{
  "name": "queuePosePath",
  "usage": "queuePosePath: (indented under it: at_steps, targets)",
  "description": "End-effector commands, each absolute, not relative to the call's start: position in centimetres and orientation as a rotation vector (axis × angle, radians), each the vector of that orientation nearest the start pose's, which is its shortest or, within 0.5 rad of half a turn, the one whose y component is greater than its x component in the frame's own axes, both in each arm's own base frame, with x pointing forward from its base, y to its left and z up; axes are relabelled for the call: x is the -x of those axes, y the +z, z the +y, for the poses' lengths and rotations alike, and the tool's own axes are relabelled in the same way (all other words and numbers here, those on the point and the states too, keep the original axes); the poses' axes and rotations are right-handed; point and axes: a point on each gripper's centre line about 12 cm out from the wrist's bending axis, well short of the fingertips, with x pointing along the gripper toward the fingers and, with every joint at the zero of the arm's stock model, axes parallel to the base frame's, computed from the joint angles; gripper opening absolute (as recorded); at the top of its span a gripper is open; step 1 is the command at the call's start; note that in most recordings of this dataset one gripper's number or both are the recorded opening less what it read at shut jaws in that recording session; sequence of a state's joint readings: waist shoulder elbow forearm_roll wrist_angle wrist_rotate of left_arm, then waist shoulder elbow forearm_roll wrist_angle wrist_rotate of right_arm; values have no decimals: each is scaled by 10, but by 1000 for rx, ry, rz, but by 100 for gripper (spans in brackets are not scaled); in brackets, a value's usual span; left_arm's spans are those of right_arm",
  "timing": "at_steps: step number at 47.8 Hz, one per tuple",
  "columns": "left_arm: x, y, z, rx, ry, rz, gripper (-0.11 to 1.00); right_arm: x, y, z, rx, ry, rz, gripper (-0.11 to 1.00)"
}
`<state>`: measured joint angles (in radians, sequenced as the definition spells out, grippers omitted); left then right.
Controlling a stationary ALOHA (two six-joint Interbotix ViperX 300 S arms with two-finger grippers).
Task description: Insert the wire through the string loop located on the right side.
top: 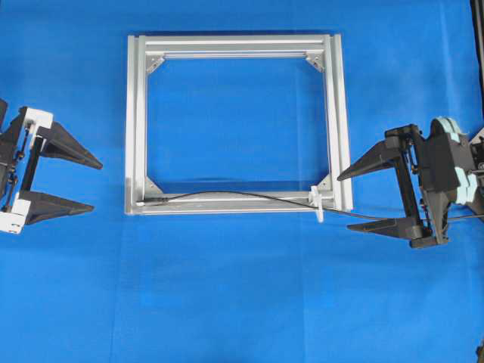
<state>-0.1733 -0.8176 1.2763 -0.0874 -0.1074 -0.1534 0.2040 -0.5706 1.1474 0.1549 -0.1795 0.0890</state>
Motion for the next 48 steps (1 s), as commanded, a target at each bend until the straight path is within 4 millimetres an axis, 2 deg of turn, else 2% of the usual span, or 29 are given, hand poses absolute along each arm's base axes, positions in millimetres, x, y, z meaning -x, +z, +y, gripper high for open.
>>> queuePosePath:
  at_steps: [1, 48]
  targets:
    - [-201, 206, -33, 205, -118, 357, 81, -249, 210, 47, -191, 126, 391, 86]
    - [-202, 206, -30, 207, -100, 360, 81, -248, 208, 47, -186, 125, 401, 86]
